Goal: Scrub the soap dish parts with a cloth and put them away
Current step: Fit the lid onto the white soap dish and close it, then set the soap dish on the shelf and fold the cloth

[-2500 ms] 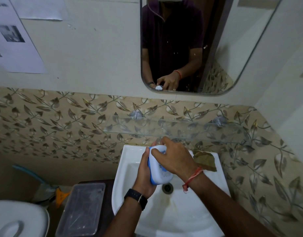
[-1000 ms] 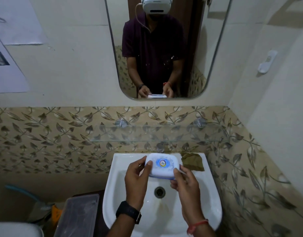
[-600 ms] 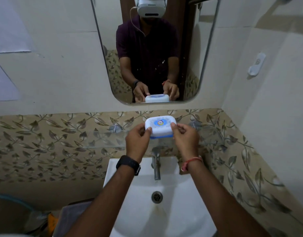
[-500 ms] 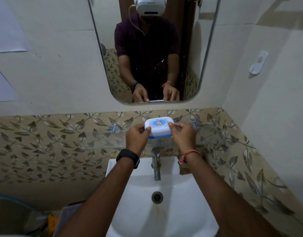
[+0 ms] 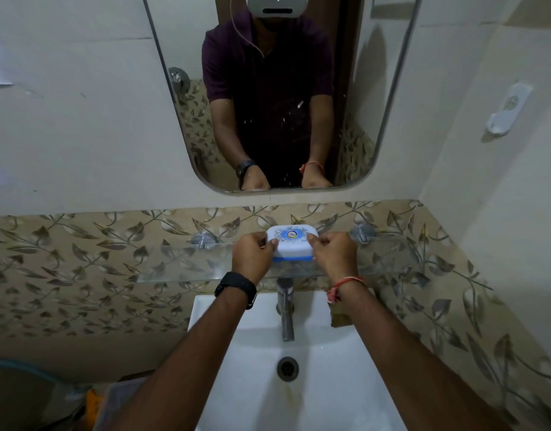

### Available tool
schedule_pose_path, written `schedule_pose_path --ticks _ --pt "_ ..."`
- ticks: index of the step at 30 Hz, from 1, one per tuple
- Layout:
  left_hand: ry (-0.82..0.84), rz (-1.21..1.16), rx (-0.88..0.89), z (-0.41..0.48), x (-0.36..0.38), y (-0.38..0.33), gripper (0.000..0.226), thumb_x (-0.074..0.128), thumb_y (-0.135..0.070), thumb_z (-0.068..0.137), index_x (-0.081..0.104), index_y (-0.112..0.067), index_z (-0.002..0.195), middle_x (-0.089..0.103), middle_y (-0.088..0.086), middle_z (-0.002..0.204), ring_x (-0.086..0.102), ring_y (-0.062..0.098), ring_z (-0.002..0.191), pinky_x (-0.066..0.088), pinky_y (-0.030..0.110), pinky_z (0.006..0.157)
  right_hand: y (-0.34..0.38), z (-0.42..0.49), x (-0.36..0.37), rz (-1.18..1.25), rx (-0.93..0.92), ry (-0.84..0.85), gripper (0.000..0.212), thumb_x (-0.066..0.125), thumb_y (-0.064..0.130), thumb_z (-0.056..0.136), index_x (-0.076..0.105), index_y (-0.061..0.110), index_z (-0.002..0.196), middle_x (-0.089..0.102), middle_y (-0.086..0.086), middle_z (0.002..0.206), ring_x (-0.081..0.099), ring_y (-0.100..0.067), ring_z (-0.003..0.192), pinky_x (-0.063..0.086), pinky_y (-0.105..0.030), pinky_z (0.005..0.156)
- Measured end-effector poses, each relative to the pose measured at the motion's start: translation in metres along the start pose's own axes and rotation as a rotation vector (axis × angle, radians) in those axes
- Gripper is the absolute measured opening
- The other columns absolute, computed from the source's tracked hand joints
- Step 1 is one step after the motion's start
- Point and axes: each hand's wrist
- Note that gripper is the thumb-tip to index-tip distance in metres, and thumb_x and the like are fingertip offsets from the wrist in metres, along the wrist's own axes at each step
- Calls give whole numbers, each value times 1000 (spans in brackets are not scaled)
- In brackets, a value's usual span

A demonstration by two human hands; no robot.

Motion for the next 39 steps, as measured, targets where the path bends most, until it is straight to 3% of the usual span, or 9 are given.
schedule_pose_path --ticks 8,13,20,23,25,29,32,36,39 --pt "-5 61 1 0 2 -9 33 68 -18 95 69 -2 123 74 18 116 71 28 103 54 30 81 -3 -1 1 6 1 8 32 73 30 88 75 2 103 78 -12 97 67 -13 69 44 -9 47" --pt "-12 90 25 -4 -1 -13 36 71 -19 93 70 -6 126 75 17 118 71 26 104 50 25 84 -2 -2 -2 36 19 17 32 75 31 87 76 2 102 78 -13 95 66 -12 68 41 -7 43" --pt "65 22 -56 -7 -11 -10 42 72 -32 92 69 -12 129 70 11 130 66 25 115 55 39 102 8 -8 -7 0 55 9 32 74 31 88 73 1 100 75 -15 98 61 -12 66 32 -3 35" --pt "73 148 -29 -8 -12 -11 43 68 -38 93 68 -18 131 70 12 130 65 30 119 52 40 103 14 -9 -11 -81 48 26 42 74 36 87 72 -3 103 74 -22 102 70 -28 83 54 -22 59" --pt "74 285 -18 -10 -8 -11 47 59 -43 97 62 -23 139 67 14 133 60 33 122 50 41 104 17 -9 -11 -124 30 28 46 72 36 88 72 -6 105 74 -26 103 71 -35 94 53 -32 72" --pt "157 494 31 -18 -1 -12 60 43 -51 102 35 -27 156 57 18 140 44 36 128 32 41 106 16 -8 -7 -139 22 38 46 66 37 92 71 -6 106 73 -26 106 71 -36 97 53 -34 75" --pt "73 328 70 -29 -8 -6 68 52 -48 100 27 -26 159 47 23 140 42 38 129 31 40 108 15 -15 -15 -71 9 -45 44 55 42 98 73 2 96 75 -18 97 69 -27 81 41 -20 56" --pt "-189 50 329 -66 -15 17 41 57 -27 99 57 -13 137 57 11 126 51 28 118 44 41 103 -11 -47 -45 127 -264 -210 29 55 27 100 57 19 72 59 3 65 49 -7 56 32 -13 47" --pt "-166 52 586 -112 4 42 16 53 -21 98 64 -17 110 62 1 104 54 19 96 46 35 84 -71 -78 -58 133 -285 -201 27 57 18 99 59 14 72 58 2 62 52 -7 58 40 -19 53"
Point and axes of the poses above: each hand's wrist, its own z-axis towards the middle knuckle, its own x-axis out of the palm, y = z × x
